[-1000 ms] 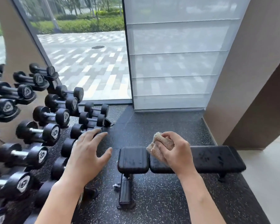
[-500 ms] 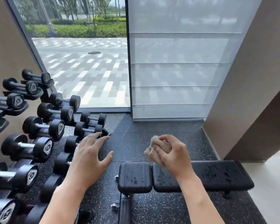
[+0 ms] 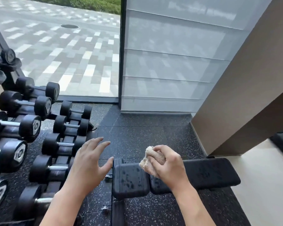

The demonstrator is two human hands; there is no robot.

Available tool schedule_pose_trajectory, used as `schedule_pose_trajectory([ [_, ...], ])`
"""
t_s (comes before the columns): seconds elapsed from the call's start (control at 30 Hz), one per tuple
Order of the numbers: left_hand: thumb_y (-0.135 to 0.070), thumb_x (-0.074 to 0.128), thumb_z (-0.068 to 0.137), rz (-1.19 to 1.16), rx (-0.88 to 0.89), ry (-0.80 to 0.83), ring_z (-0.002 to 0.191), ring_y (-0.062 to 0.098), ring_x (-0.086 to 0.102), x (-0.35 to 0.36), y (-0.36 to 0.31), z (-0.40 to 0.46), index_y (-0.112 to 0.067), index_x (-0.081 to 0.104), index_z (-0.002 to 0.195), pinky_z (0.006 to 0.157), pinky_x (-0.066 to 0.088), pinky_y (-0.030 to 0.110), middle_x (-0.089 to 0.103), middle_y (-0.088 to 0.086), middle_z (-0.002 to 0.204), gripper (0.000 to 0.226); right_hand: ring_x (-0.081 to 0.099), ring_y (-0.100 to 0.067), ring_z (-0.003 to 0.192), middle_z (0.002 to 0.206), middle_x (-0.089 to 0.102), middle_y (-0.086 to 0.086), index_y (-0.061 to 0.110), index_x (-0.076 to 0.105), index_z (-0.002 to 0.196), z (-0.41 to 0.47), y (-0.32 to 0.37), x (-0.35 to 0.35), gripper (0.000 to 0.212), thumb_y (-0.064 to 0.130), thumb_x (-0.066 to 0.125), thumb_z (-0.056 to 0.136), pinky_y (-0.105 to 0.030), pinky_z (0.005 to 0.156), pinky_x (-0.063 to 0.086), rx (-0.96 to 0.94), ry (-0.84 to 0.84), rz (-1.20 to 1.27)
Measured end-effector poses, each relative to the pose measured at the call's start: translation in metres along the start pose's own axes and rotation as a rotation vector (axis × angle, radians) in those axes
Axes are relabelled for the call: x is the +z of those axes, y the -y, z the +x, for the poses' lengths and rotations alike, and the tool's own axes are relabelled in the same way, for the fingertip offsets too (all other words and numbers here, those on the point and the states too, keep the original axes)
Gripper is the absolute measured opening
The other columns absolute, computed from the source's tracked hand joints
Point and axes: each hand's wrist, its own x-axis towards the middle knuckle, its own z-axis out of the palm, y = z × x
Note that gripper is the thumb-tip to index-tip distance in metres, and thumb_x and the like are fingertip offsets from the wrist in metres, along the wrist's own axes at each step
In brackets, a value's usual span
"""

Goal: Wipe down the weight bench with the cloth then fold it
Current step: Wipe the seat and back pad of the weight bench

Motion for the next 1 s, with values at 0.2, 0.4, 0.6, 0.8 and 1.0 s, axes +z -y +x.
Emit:
schedule_pose_trajectory([
  [0.2,-0.062,0.049,0.085,-0.018,-0.078,0.075,0.141,0.021,0.044,0.049,0.052,0.005,-0.026,0.062,0.139,0.117,0.039,0.051,0.054,-0.002,0.147,0.066,0.061,0.005,0.092,0.099,0.066,0.024,0.032,0.065,0.105,0.012,-0.033,0.058,0.026,0.035,0.080,0.084,-0.018,0.082,0.050,0.056,0.096,-0.029],
  [0.4,-0.058,0.051,0.087,0.005,-0.117,0.107,0.140,0.024,0.046,0.105,0.095,0.015,-0.024,0.062,0.138,0.116,0.039,0.053,0.053,-0.002,0.147,0.063,0.063,0.001,0.091,0.098,0.067,0.023,0.033,0.066,0.104,0.029,-0.082,0.119,0.027,0.032,0.079,0.080,-0.021,0.082,0.051,0.126,0.136,0.012],
  [0.6,-0.054,0.054,0.086,-0.047,-0.149,0.062,0.138,0.022,0.048,0.187,0.133,0.021,-0.022,0.064,0.136,0.115,0.041,0.051,0.054,-0.003,0.145,0.060,0.065,0.002,0.091,0.097,0.067,0.026,0.035,0.065,0.105,0.033,-0.144,0.187,0.030,0.029,0.079,0.079,-0.020,0.081,0.052,0.138,0.157,0.050],
  [0.8,-0.056,0.053,0.086,-0.118,-0.210,0.061,0.140,0.019,0.045,0.283,0.172,0.000,-0.028,0.063,0.137,0.115,0.041,0.052,0.052,-0.009,0.145,0.059,0.065,0.000,0.096,0.099,0.068,0.023,0.033,0.067,0.107,0.015,-0.209,0.258,0.030,0.025,0.080,0.081,-0.019,0.085,0.051,0.152,0.143,0.099],
  [1.0,-0.056,0.053,0.084,-0.144,-0.240,0.039,0.137,0.019,0.047,0.367,0.220,-0.017,-0.027,0.065,0.135,0.117,0.039,0.047,0.054,-0.010,0.142,0.059,0.063,0.002,0.100,0.104,0.066,0.023,0.030,0.066,0.113,-0.001,-0.270,0.325,0.031,0.025,0.079,0.085,-0.020,0.088,0.051,0.126,0.157,0.074],
])
